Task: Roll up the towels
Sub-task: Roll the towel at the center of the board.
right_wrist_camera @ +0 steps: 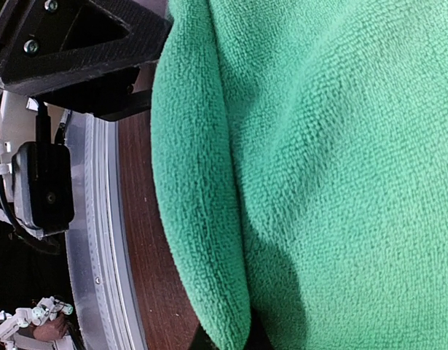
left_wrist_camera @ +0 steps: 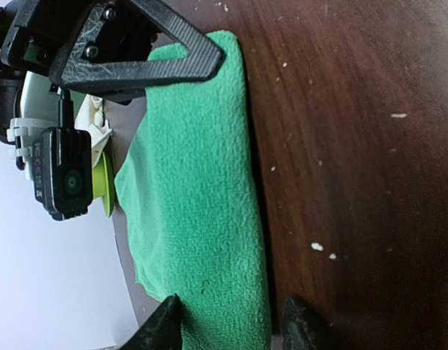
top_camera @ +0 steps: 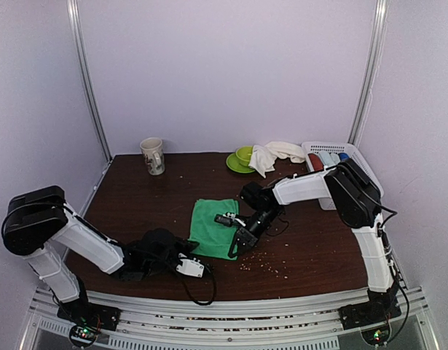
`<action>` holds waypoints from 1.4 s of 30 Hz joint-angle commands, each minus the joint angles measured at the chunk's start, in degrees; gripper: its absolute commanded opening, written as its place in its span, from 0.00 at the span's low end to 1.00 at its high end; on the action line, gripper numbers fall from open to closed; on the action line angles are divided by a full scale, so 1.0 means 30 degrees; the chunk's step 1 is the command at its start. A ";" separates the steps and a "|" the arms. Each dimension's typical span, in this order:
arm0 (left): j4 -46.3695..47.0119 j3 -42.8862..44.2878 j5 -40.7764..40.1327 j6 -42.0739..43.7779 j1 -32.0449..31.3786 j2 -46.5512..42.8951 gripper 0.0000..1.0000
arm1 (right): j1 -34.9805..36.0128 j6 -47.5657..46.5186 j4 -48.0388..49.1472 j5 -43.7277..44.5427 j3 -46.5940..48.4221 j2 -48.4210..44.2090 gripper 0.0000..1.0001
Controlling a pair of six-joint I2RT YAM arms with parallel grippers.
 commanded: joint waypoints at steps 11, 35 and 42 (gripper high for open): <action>0.0123 0.0161 -0.2184 0.0190 -0.0072 0.2511 0.11 | -0.0186 0.0045 -0.1010 0.5288 -0.0740 0.2234 0.00; -0.9090 0.3378 0.2954 -0.2291 0.0588 0.0614 0.00 | -0.1117 0.2944 0.3351 1.2733 -0.5325 -0.7101 0.59; -1.2479 0.5443 0.6169 -0.3454 0.2184 0.0498 0.00 | 0.0551 0.0498 0.7775 1.6329 -0.9194 -1.1644 0.64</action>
